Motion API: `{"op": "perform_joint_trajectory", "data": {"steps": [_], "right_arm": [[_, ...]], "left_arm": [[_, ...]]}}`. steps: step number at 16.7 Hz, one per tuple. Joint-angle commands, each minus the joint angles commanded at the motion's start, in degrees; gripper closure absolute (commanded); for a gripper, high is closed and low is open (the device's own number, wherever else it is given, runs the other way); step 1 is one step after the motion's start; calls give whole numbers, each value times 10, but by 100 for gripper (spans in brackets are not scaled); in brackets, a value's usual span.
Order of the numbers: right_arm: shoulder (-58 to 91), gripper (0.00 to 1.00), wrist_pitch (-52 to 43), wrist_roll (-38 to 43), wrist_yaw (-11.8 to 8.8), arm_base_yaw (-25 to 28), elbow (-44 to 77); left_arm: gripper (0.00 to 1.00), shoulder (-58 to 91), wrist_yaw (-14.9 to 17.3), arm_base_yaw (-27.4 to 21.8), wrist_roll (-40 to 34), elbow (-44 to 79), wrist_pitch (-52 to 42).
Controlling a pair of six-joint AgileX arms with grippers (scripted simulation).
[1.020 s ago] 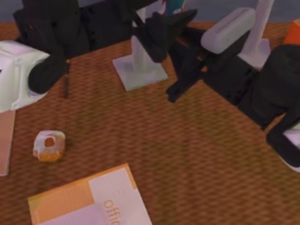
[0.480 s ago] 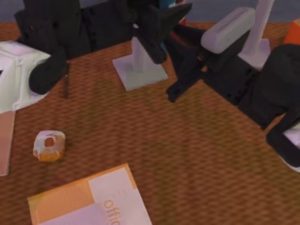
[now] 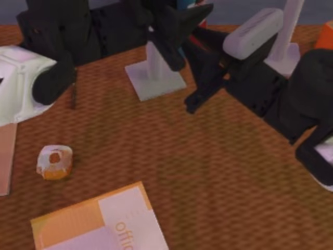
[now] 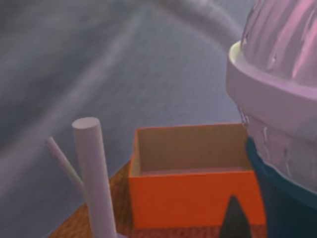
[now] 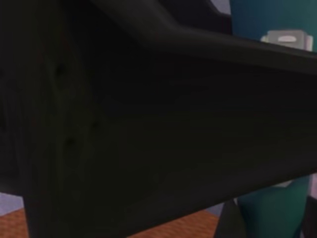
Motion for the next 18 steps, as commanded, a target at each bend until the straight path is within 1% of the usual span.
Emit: {"op": "perform_joint_trajectory", "data": {"steps": [11,12,18], "right_arm": [[0,2,0,0,0,0,0],[0,0,0,0,0,0,0],[0,0,0,0,0,0,0]], "left_arm": [[100,0,0,0,0,0,0],[100,0,0,0,0,0,0],[100,0,0,0,0,0,0]]}}
